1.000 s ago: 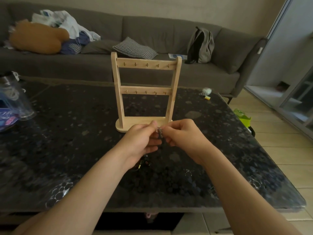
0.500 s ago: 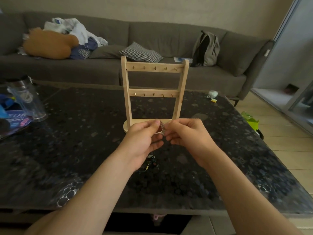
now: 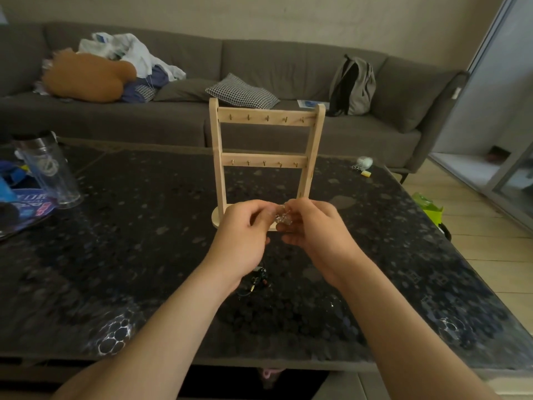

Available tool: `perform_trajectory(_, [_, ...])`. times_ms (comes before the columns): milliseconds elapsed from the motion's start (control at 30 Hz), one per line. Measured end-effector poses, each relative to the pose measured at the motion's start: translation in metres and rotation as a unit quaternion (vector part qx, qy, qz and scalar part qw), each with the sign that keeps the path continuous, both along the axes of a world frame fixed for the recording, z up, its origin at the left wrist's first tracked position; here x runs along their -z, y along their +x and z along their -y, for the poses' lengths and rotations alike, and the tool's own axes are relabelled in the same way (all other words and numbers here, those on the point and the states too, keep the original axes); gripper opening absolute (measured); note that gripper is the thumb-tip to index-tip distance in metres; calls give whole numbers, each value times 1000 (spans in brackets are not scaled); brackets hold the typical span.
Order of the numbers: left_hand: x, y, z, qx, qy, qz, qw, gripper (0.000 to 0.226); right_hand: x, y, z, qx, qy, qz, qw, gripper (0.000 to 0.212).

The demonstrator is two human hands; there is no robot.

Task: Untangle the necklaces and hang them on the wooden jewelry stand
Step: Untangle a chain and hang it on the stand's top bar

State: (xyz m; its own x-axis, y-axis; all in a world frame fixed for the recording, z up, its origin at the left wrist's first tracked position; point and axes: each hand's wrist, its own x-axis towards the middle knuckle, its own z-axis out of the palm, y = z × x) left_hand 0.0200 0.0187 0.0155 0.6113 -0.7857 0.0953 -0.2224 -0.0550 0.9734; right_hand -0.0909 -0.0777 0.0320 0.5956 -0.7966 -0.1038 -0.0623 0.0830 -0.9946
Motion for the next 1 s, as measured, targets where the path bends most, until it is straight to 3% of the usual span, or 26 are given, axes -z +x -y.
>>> perform_trajectory(67, [1,1,0,5,8,43,999,26,0,1,0,-4,34,10,999,23])
perform_trajectory(167, [2,3,-1,3,17,23,1000,23,1,1,2,-23,69,13,997,22])
perform_trajectory(333, [1,6,1,-8,-11,-143,990,22,2,1,4,-83,112,-1,990,20])
perform_trajectory(533, [-4,16,-2,-80,-49,-304,948,20,6,-1,2,-78,60,32,995,14])
perform_trajectory(633, [-3,18,-1,-98,-54,-345,932,20,5,-1,1,-63,61,53,995,19])
perform_trajectory(767, [-4,17,-3,-111,-64,-399,908,29,5,-1,-2,-49,-8,49,998,18])
perform_trajectory(833, [-6,16,-5,-104,-34,-368,923,29,7,-1,-1,-40,-46,41,997,17])
perform_trajectory(933, [-9,12,-9,-79,43,-187,978,24,10,0,2,-46,-83,23,995,14])
perform_trajectory(1000, [-12,7,-13,-60,51,-116,990,20,10,-1,3,-57,-94,11,994,20])
